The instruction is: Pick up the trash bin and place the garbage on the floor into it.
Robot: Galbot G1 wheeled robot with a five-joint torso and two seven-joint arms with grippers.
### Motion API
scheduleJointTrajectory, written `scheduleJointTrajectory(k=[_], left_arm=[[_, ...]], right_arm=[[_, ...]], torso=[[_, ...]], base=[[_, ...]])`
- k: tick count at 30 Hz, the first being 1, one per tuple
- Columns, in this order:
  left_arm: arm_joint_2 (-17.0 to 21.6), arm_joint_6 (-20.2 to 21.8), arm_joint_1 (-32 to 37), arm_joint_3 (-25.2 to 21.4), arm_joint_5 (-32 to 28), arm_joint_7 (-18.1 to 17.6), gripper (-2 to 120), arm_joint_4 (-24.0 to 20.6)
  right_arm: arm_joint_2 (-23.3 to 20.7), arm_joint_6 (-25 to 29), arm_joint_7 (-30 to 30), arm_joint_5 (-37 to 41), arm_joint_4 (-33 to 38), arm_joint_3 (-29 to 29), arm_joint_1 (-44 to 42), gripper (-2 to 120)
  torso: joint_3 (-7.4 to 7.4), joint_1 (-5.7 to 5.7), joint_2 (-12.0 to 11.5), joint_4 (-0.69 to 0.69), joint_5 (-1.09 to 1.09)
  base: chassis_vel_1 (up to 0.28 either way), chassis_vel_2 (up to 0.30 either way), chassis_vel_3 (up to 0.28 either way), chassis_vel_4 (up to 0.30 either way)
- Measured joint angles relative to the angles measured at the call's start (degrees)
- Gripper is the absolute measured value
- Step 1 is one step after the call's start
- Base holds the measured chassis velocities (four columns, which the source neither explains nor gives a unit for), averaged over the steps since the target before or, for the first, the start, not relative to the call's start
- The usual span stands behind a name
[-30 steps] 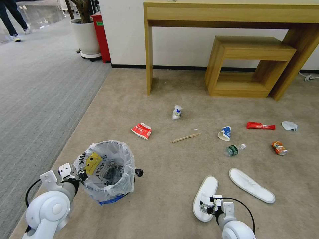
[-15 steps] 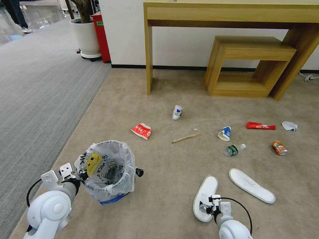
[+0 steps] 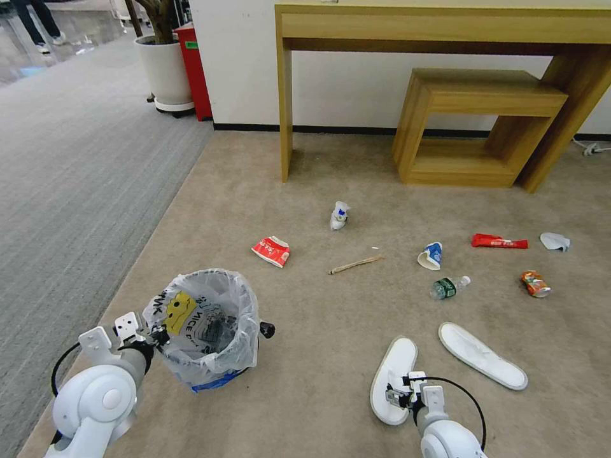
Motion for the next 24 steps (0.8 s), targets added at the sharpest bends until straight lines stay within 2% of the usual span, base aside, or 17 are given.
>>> scheduleJointTrajectory(k=[7, 8, 10, 13, 14, 17, 18, 21, 23, 24], left_arm=[[-0.1, -0.2, 0.1, 0.2, 0.5, 0.4, 0, 0.1], [-0.1, -0.3, 0.2, 0.2, 0.6, 0.4, 0, 0.0], [-0.1, -0.3, 0.2, 0.3, 0.6, 0.4, 0, 0.0], [-0.3, -0.4, 0.2, 0.5, 0.7, 0.5, 0, -0.1], [-0.3, -0.4, 0.2, 0.5, 0.7, 0.5, 0, -0.1], [-0.4, -0.5, 0.3, 0.5, 0.8, 0.6, 0, -0.2], [-0.4, -0.5, 0.3, 0.5, 0.8, 0.6, 0, -0.2], [-0.4, -0.7, 0.4, 0.5, 1.0, 0.7, 0, -0.2], [-0.5, -0.8, 0.5, 0.5, 1.1, 0.9, 0, -0.3], [-0.6, -0.9, 0.6, 0.5, 1.3, 1.0, 0, -0.3]], right_arm=[[-0.2, 0.5, 0.1, -0.5, 0.0, 0.1, -0.1, 98], [-0.2, 0.8, 0.1, -0.8, 0.0, 0.1, -0.2, 92], [-0.1, 1.0, 0.1, -1.0, -0.1, 0.1, -0.2, 88], [0.0, 1.4, 0.1, -1.6, -0.1, 0.0, -0.4, 75], [0.0, 1.4, 0.1, -1.6, -0.1, 0.0, -0.4, 75], [0.0, 1.7, -0.1, -1.8, -0.1, -0.2, -0.4, 59], [0.0, 1.7, -0.1, -1.8, -0.1, -0.2, -0.4, 59], [-0.1, 1.9, -0.4, -2.0, 0.1, -0.4, -0.3, 44], [-0.1, 2.0, -0.5, -2.1, 0.1, -0.4, -0.3, 41], [-0.1, 2.2, -0.7, -2.2, 0.1, -0.5, -0.3, 34]], torso=[[0.00, 0.00, 0.0, 0.00, 0.00], [0.00, 0.00, 0.0, 0.00, 0.00], [0.00, 0.00, 0.0, 0.00, 0.00], [0.00, 0.00, 0.0, 0.00, 0.00], [0.00, 0.00, 0.0, 0.00, 0.00], [0.00, 0.00, 0.0, 0.00, 0.00], [0.00, 0.00, 0.0, 0.00, 0.00], [0.00, 0.00, 0.0, 0.00, 0.00], [0.00, 0.00, 0.0, 0.00, 0.00], [0.00, 0.00, 0.0, 0.00, 0.00]], base=[[0.000, 0.000, 0.000, 0.000], [0.000, 0.000, 0.000, 0.000], [0.000, 0.000, 0.000, 0.000], [0.000, 0.000, 0.000, 0.000], [0.000, 0.000, 0.000, 0.000], [0.000, 0.000, 0.000, 0.000], [0.000, 0.000, 0.000, 0.000], [0.000, 0.000, 0.000, 0.000], [0.000, 0.000, 0.000, 0.000], [0.000, 0.000, 0.000, 0.000]])
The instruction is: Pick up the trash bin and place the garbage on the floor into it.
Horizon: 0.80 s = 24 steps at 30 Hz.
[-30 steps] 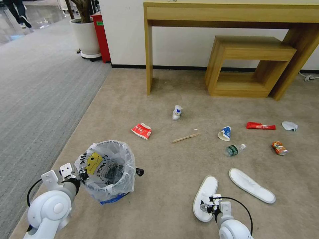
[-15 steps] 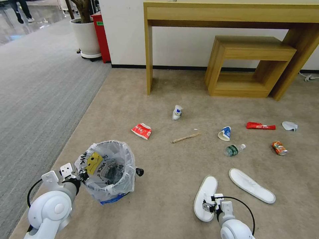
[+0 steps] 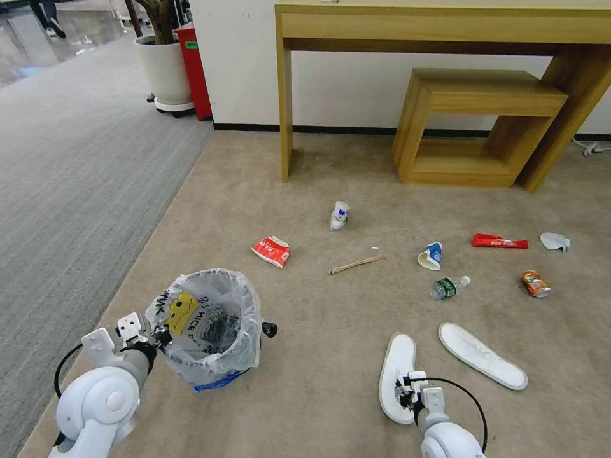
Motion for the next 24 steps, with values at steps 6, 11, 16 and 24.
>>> scheduleJointTrajectory(k=[6, 11, 16, 24], left_arm=[[-0.4, -0.1, 0.1, 0.1, 0.4, 0.2, 0, -0.1], [-0.5, -0.2, 0.1, 0.1, 0.6, 0.2, 0, -0.1], [-0.5, -0.2, 0.0, 0.1, 0.6, 0.3, 0, -0.1], [-0.6, -0.2, 0.2, 0.0, 1.0, 0.3, 0, -0.1]], right_arm=[[-0.1, 0.5, -0.5, -0.3, -0.2, -0.2, 0.1, 15], [-0.4, 0.7, -1.0, -0.3, -0.4, -0.3, 0.4, 3], [-0.9, 0.9, -1.6, -0.3, -0.5, -0.4, 0.6, 0], [-1.4, 2.0, -2.5, -0.2, -0.8, -0.4, 0.7, 0]], torso=[[0.00, 0.00, 0.0, 0.00, 0.00], [0.00, 0.00, 0.0, 0.00, 0.00], [0.00, 0.00, 0.0, 0.00, 0.00], [0.00, 0.00, 0.0, 0.00, 0.00]], base=[[0.000, 0.000, 0.000, 0.000], [0.000, 0.000, 0.000, 0.000], [0.000, 0.000, 0.000, 0.000], [0.000, 0.000, 0.000, 0.000]])
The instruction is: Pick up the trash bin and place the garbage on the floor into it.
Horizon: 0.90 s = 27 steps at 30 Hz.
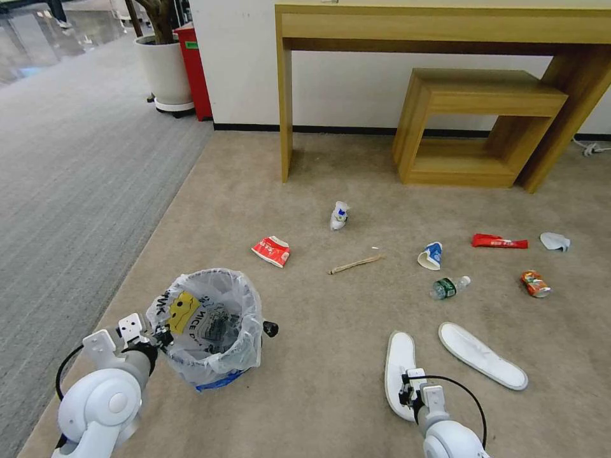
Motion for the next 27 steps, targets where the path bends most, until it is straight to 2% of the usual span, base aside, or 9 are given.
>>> scheduleJointTrajectory(k=[8, 14, 20, 23, 24, 27], left_arm=[[0.3, -0.1, 0.4, 0.0, 0.8, 0.4, 0, 0.6], [-0.1, -0.1, 0.4, 0.4, 1.6, 0.7, 0, 1.3], [0.0, -0.2, 0.3, 0.5, 2.0, 1.0, 0, 1.9], [-0.3, -0.2, 0.4, 1.0, 2.6, 1.4, 0, 1.9], [-0.3, -0.2, 0.4, 1.0, 2.6, 1.4, 0, 1.9], [-0.6, -0.2, 0.4, 1.5, 3.0, 1.5, 0, 1.9]], right_arm=[[-1.1, 3.9, -1.9, 0.1, 1.2, 1.3, -0.7, 0], [-3.5, 5.3, -2.6, 0.8, 6.3, 4.4, -3.2, 0], [-4.8, 7.8, -3.7, 0.6, 8.3, 7.0, -4.5, 0], [-5.4, 12.4, -7.4, 0.6, 9.6, 9.6, -5.4, 0], [-5.4, 12.4, -7.4, 0.6, 9.6, 9.6, -5.4, 0], [-5.6, 17.5, -13.0, 1.4, 10.4, 11.2, -5.8, 0]], torso=[[0.00, 0.00, 0.0, 0.00, 0.00], [0.00, 0.00, 0.0, 0.00, 0.00], [0.00, 0.00, 0.0, 0.00, 0.00], [0.00, 0.00, 0.0, 0.00, 0.00], [0.00, 0.00, 0.0, 0.00, 0.00], [0.00, 0.00, 0.0, 0.00, 0.00]], base=[[0.000, 0.000, 0.000, 0.000], [0.000, 0.000, 0.000, 0.000], [0.000, 0.000, 0.000, 0.000], [0.000, 0.000, 0.000, 0.000], [0.000, 0.000, 0.000, 0.000], [0.000, 0.000, 0.000, 0.000]])
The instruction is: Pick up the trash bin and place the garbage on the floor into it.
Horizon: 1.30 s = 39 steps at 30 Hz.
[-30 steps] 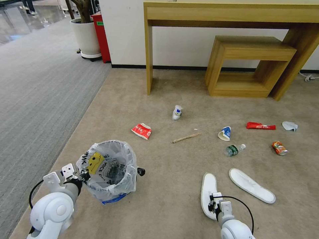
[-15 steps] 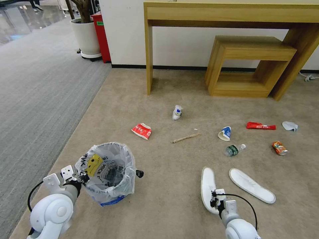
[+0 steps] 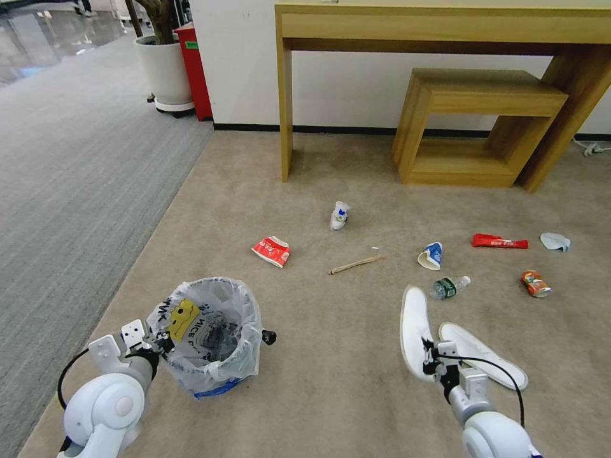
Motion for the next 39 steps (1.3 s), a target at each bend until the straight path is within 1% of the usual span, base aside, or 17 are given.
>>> scheduleJointTrajectory(k=[1, 2, 3, 5, 6, 9, 11, 14, 15, 17, 18, 21, 22, 26, 32, 34, 39], left_arm=[[-0.1, 0.0, 0.0, 0.2, 0.2, 0.0, 0, 0.0], [-0.1, 0.0, 0.0, 0.2, 0.2, 0.0, 0, 0.0], [-0.1, 0.0, 0.0, 0.4, 0.3, 0.1, 0, -0.1], [-0.1, 0.0, 0.1, 0.6, 0.5, 0.2, 0, -0.2], [-0.1, 0.0, 0.1, 0.6, 0.5, 0.2, 0, -0.2], [0.0, 0.0, 0.1, 0.9, 0.7, 0.3, 0, -0.4], [0.0, 0.0, 0.1, 1.0, 0.8, 0.4, 0, -0.4], [-0.1, 0.1, 0.2, 1.5, 1.4, 0.6, 0, -0.3], [-0.1, 0.1, 0.2, 1.5, 1.4, 0.6, 0, -0.3], [-0.1, 0.1, 0.1, 1.8, 1.7, 0.8, 0, -0.2], [-0.1, 0.1, 0.1, 1.8, 1.7, 0.8, 0, -0.2], [0.0, 0.2, 0.0, 2.4, 2.2, 1.0, 0, 0.0], [0.0, 0.2, 0.0, 2.4, 2.2, 1.0, 0, 0.0], [0.0, 0.2, 0.1, 3.6, 3.5, 1.4, 0, 0.4], [0.1, 0.3, 0.2, 5.0, 4.8, 1.8, 0, 0.7], [0.4, 0.3, 0.3, 5.9, 5.4, 1.9, 0, 0.8], [0.8, 0.4, 0.4, 6.9, 6.0, 2.0, 0, 0.8]], right_arm=[[-0.1, 2.0, -2.8, 0.5, 0.3, 0.4, 0.0, 0], [-0.1, 2.0, -2.8, 0.5, 0.3, 0.4, 0.0, 0], [-0.2, 4.0, -6.1, 1.2, 0.5, 0.7, 0.1, 0], [-0.3, 6.2, -10.5, 2.1, 1.0, 1.1, 0.4, 0], [-0.3, 6.2, -10.5, 2.1, 1.0, 1.1, 0.4, 0], [-0.8, 10.7, -18.9, 3.4, 1.3, 1.3, 0.9, 0], [-0.9, 11.3, -20.3, 3.6, 1.4, 1.3, 1.0, 0], [-1.2, 13.9, -25.7, 4.9, 2.1, 0.9, 1.2, 0], [-1.2, 13.9, -25.7, 4.9, 2.1, 0.9, 1.2, 0], [-1.6, 15.1, -29.3, 5.5, 2.6, 0.6, 1.4, 0], [-1.6, 15.1, -29.3, 5.5, 2.6, 0.6, 1.4, 0], [-2.4, 16.3, -34.5, 6.3, 3.5, 0.5, 2.2, 0], [-2.4, 16.3, -34.5, 6.3, 3.5, 0.5, 2.2, 0], [-4.0, 17.2, -39.4, 7.9, 4.9, -0.2, 3.8, 0], [-5.8, 17.5, -41.3, 9.2, 6.3, -1.8, 5.9, 0], [-7.3, 17.5, -41.9, 10.1, 7.1, -3.6, 8.0, 0], [-8.8, 17.4, -42.4, 11.7, 7.7, -6.8, 12.2, 0]], torso=[[0.00, 0.00, 0.0, 0.00, 0.00], [0.00, 0.00, 0.0, 0.00, 0.00], [0.00, 0.00, 0.0, 0.00, 0.00], [0.00, 0.00, 0.0, 0.00, 0.00], [0.00, 0.00, 0.0, 0.00, 0.00], [0.00, 0.00, 0.0, 0.01, 0.00], [0.00, 0.00, 0.0, 0.00, 0.00], [0.00, 0.00, 0.0, 0.00, 0.00], [0.00, 0.00, 0.0, 0.00, 0.00], [0.00, 0.00, 0.0, 0.00, 0.00], [0.00, 0.00, 0.0, 0.00, 0.00], [0.00, 0.00, 0.0, 0.00, 0.00], [0.00, 0.00, 0.0, 0.00, 0.00], [0.00, 0.00, 0.0, 0.00, -0.01], [0.00, 0.00, 0.0, 0.00, 0.00], [0.00, 0.00, 0.0, 0.00, 0.00], [0.00, 0.00, 0.0, 0.00, -0.01]], base=[[0.000, 0.000, 0.000, 0.000], [0.000, 0.000, 0.000, 0.000], [0.000, 0.000, 0.000, 0.000], [0.000, 0.000, 0.000, 0.000], [0.000, 0.000, 0.000, 0.000], [0.000, 0.000, 0.000, 0.000], [0.000, 0.000, 0.000, 0.000], [0.000, 0.000, 0.000, 0.000], [0.000, 0.000, 0.000, 0.000], [0.000, 0.000, 0.000, 0.000], [0.000, 0.000, 0.000, 0.000], [0.000, 0.000, 0.000, 0.000], [0.000, 0.000, 0.000, 0.000], [0.000, 0.000, 0.000, 0.000], [0.000, 0.000, 0.000, 0.000], [0.000, 0.000, 0.000, 0.000], [0.000, 0.000, 0.000, 0.000]])
